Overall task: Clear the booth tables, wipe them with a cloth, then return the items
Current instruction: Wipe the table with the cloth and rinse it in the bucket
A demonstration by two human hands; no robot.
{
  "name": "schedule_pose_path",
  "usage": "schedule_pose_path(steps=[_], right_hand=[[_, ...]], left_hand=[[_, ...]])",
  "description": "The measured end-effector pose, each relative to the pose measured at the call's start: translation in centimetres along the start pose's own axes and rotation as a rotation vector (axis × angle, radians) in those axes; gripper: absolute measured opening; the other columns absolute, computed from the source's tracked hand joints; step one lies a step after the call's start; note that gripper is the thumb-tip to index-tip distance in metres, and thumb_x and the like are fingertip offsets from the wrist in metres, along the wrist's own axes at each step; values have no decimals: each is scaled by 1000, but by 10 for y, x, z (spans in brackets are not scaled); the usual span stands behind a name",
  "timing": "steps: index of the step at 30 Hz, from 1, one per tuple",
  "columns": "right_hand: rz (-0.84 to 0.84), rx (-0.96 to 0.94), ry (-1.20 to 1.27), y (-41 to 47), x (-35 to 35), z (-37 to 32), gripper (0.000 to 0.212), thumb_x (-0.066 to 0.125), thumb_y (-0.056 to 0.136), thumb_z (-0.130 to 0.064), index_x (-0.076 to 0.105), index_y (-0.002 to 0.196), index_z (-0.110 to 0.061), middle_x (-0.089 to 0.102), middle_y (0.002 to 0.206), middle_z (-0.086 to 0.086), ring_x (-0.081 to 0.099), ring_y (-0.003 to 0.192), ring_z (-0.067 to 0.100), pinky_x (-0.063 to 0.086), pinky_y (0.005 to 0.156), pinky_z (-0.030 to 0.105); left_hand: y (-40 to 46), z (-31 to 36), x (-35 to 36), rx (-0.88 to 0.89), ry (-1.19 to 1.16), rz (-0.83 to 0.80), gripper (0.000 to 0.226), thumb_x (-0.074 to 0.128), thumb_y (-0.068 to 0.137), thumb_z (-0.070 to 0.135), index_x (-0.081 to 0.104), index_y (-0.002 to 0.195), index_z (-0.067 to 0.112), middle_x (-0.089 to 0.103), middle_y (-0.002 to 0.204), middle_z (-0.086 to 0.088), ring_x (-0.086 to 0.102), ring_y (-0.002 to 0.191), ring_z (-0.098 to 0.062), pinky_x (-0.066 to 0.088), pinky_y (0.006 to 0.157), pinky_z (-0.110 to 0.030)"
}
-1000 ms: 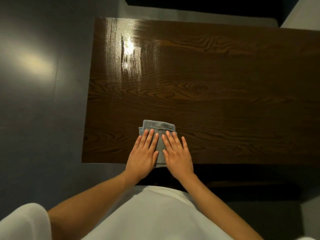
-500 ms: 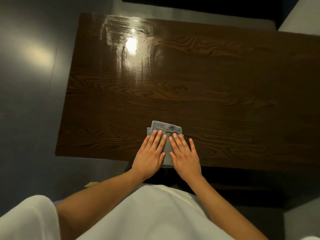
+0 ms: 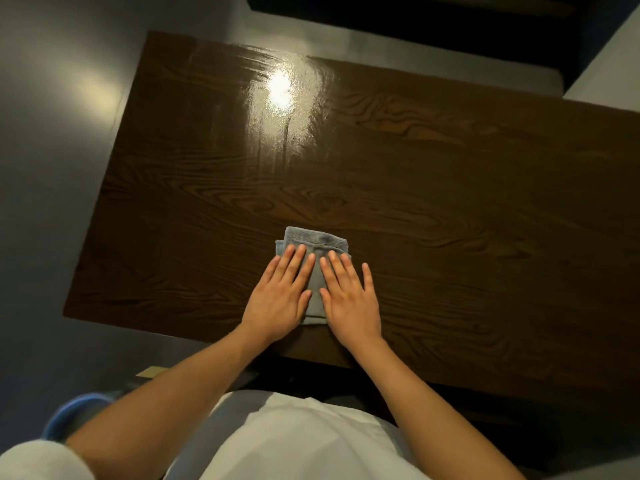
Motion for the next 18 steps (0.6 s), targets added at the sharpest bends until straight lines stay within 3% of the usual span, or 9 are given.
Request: schedule_pose_path(steps=[8,12,18], right_hand=[[34,80,-29,78,-18,13,60,32,103,-37,12,157,-21,20,165,1,13,152,17,12,122,50],[46,134,-49,126,-34,23,60,24,100,-37,24,157,-18,27,163,3,23,151,20,17,120,51],[95,167,-50,210,-59,43,58,25,101,-36,30,156,-17,32,162,4,28,149,21,22,119,53]], left_hand=[[72,-39,-21,14,-26,19,63,18,105,43,7,160,15,6,168,-10,2,156,-25,11,126,-43],[121,-59,-37,54,-25,47,62,18,104,43,9,160,15,10,168,-10,3,156,-24,8,127,-42],[204,-92,-61,84,-21,77,64,20,103,42,12,160,14,13,168,-11,6,156,-25,7,127,-42]])
Point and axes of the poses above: each hand's wrist, its own y-axis towards the middle knuckle, its own x-axis out of the palm, z = x × y, the point moved 10 cm from there along y, towards the middle knuckle
